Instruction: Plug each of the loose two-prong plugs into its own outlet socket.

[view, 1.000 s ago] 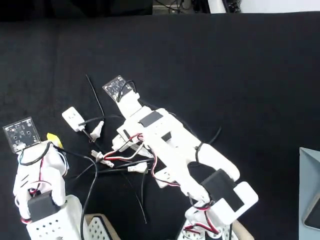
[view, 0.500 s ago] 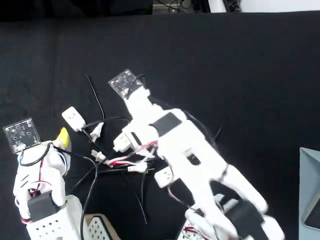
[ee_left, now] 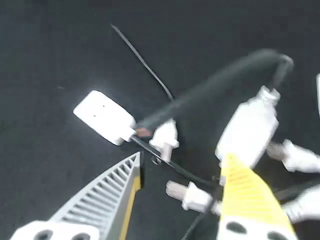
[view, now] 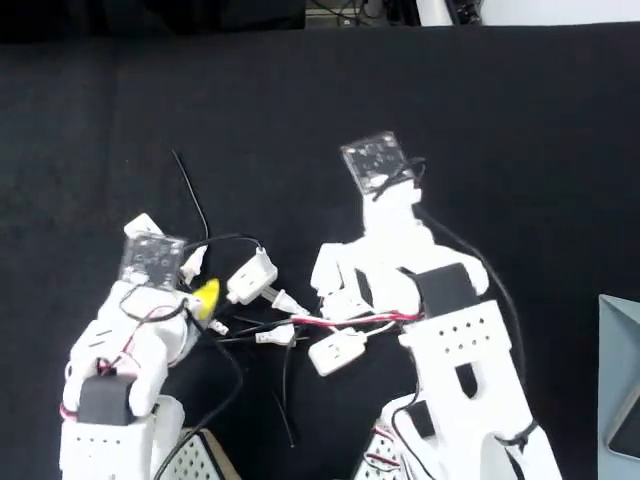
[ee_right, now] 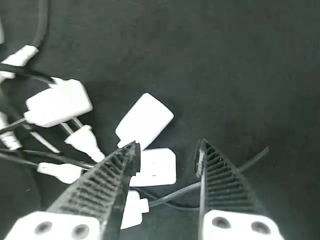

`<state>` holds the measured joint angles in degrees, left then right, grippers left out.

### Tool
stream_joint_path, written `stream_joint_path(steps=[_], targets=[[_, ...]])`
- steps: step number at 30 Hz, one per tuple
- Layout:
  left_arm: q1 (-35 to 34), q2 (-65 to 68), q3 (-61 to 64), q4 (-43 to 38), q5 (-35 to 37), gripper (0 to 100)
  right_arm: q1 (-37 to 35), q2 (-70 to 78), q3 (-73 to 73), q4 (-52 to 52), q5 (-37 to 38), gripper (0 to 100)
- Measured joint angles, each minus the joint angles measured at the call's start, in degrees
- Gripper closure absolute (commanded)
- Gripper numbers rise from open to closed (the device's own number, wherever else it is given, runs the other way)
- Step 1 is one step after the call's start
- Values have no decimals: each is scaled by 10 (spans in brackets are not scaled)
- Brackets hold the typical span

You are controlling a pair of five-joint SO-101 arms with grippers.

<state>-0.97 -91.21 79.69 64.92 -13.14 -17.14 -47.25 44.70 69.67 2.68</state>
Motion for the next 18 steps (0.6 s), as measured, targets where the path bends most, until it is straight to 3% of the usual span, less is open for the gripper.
stream_joint_path(steps=[6, 18], targets=[[53, 205, -106, -5, -5, 719, 39, -1, 83, -80, 0, 825], [118, 612, -253, -112, -31, 760, 75, -1, 88, -92, 0, 825]])
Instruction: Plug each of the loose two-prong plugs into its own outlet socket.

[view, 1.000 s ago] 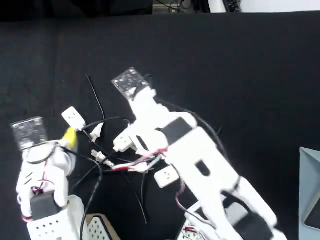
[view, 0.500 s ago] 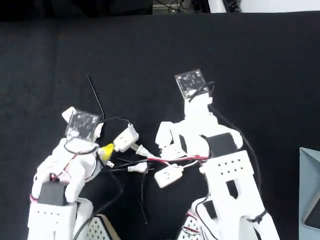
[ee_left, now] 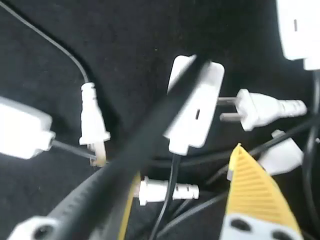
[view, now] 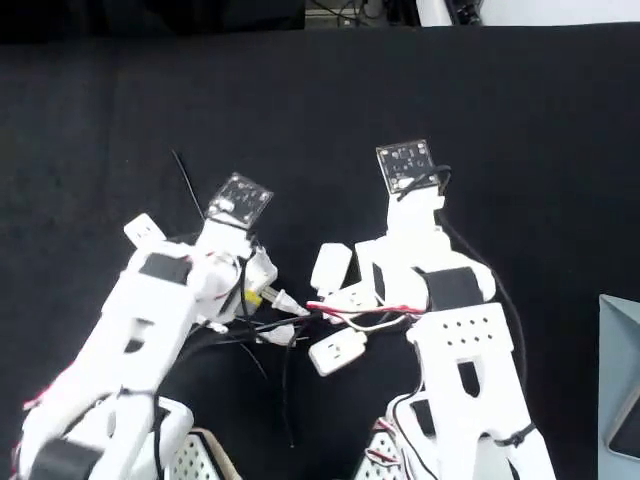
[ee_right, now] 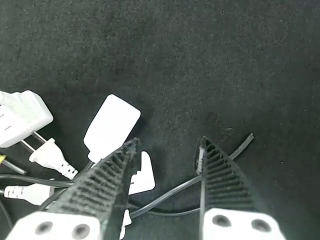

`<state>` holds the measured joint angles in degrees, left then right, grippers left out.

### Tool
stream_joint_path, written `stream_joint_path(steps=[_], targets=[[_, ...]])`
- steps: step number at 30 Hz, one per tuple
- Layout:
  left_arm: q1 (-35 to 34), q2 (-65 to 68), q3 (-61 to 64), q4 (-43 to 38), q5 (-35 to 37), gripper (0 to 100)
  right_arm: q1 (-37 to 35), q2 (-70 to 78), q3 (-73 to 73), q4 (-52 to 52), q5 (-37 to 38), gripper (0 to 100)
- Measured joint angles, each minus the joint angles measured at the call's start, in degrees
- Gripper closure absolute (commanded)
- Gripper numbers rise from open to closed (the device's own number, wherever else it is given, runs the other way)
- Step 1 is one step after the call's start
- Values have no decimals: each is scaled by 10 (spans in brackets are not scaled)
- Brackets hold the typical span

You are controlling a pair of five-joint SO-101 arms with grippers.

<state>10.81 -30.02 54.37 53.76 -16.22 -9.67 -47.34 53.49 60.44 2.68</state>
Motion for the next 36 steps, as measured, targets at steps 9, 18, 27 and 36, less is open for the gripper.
stream_joint_path(steps=[9, 18, 27, 36], targets=[[4, 186, -76, -76, -4, 780, -1, 0, 2, -2, 0, 825], [5, 265, -152, -80, -4, 931, -1, -1, 34, -36, 0, 825], [4, 271, -253, -80, -4, 971, -1, -1, 34, -36, 0, 825], [-4, 351, -397, -105, -5, 971, -1, -1, 34, -36, 0, 825]])
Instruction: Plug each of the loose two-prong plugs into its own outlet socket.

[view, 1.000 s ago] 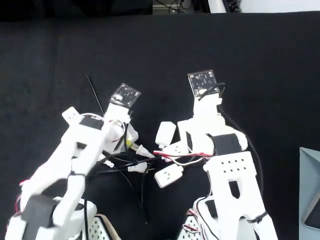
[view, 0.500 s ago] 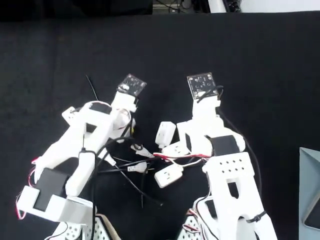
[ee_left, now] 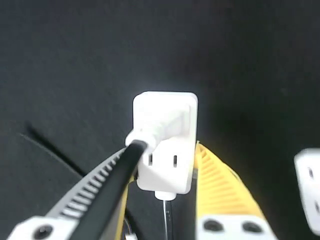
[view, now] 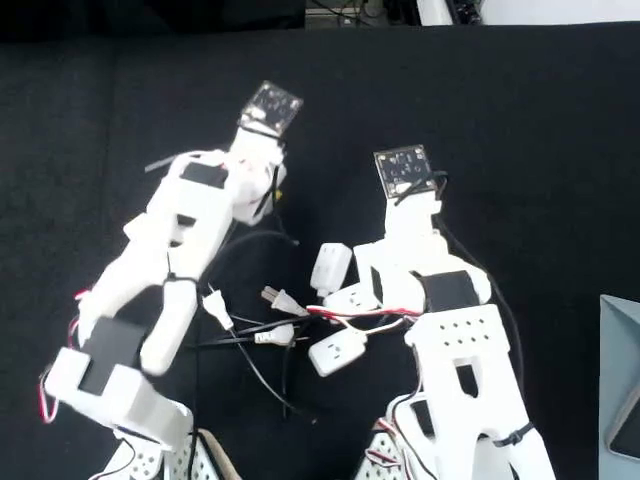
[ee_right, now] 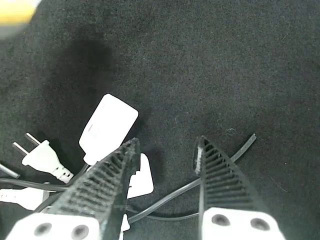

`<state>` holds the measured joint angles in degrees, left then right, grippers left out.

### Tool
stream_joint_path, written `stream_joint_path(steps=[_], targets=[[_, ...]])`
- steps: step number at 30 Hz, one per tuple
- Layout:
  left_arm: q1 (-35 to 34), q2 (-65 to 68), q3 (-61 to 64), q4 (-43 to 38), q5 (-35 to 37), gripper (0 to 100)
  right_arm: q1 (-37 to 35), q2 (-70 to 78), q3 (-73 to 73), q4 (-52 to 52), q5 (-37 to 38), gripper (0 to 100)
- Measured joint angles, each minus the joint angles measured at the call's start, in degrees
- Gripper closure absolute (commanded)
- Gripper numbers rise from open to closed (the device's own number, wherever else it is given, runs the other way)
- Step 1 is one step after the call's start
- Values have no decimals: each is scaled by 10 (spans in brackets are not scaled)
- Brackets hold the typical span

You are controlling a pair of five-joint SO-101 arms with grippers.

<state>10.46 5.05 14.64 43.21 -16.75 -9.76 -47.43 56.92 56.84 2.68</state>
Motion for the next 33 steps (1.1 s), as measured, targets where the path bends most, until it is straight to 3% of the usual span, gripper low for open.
stream_joint_path(steps=[6, 16, 23, 26, 33], targets=[[-19, 123, -119, -46, -1, 971, 0, 0, 0, 0, 0, 825], [-20, 293, -353, -48, -1, 963, 0, 0, 0, -2, 0, 825], [-33, 331, -393, -44, 21, 730, 0, 0, 7, -2, 0, 825], [-44, 331, -423, 4, 74, 727, 0, 0, 7, -2, 0, 825], [-61, 330, -542, 178, 89, 729, 0, 0, 7, -2, 0, 825]])
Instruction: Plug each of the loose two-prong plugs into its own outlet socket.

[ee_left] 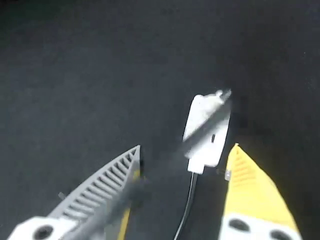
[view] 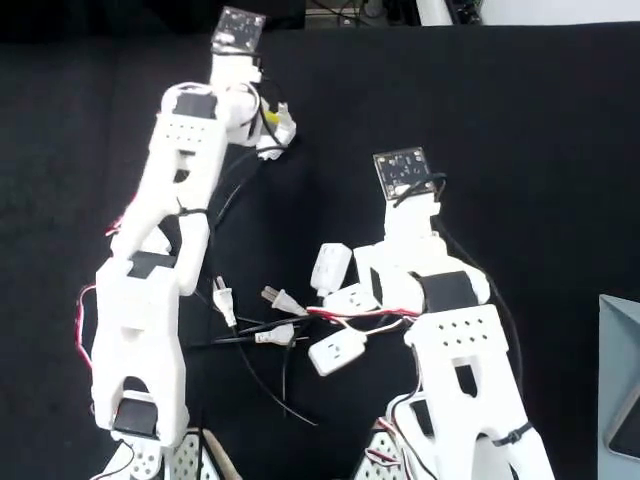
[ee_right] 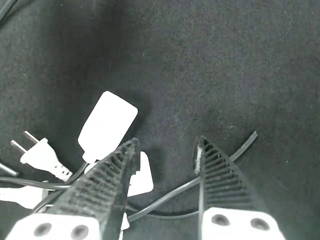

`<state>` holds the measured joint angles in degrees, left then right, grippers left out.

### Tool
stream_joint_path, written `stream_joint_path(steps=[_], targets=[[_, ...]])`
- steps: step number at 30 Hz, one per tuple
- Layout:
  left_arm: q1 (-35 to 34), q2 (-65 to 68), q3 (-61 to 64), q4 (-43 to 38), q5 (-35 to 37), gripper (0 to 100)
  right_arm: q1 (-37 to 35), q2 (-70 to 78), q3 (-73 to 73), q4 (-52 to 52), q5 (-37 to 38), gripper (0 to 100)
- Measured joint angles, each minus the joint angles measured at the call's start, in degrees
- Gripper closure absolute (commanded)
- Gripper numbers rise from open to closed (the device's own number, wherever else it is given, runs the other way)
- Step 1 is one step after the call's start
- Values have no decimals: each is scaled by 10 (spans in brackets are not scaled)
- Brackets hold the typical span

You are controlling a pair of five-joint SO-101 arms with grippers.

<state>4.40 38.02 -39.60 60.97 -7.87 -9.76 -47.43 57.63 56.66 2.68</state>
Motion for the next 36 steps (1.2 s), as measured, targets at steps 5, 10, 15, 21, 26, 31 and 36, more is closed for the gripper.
stream_joint_path(steps=[5, 10, 15, 21, 26, 31, 36], targets=[[-4, 0, -97, 134, 2, 730, 0, 0, 0, 0, 0, 825], [-4, 0, -167, 252, -15, 745, 0, 0, 0, 0, 0, 825], [-4, 0, -210, 346, -34, 822, 0, 0, 0, 0, 0, 825], [-7, -1, -193, 393, -61, 824, 0, 0, 0, 0, 0, 825], [-22, -1, -139, 394, -61, 811, 0, 0, 6, 0, 0, 825], [-22, -40, -70, 394, -61, 789, 0, 0, 6, 0, 0, 825], [-22, -152, 35, 394, -61, 783, 0, 0, 6, 0, 0, 824]])
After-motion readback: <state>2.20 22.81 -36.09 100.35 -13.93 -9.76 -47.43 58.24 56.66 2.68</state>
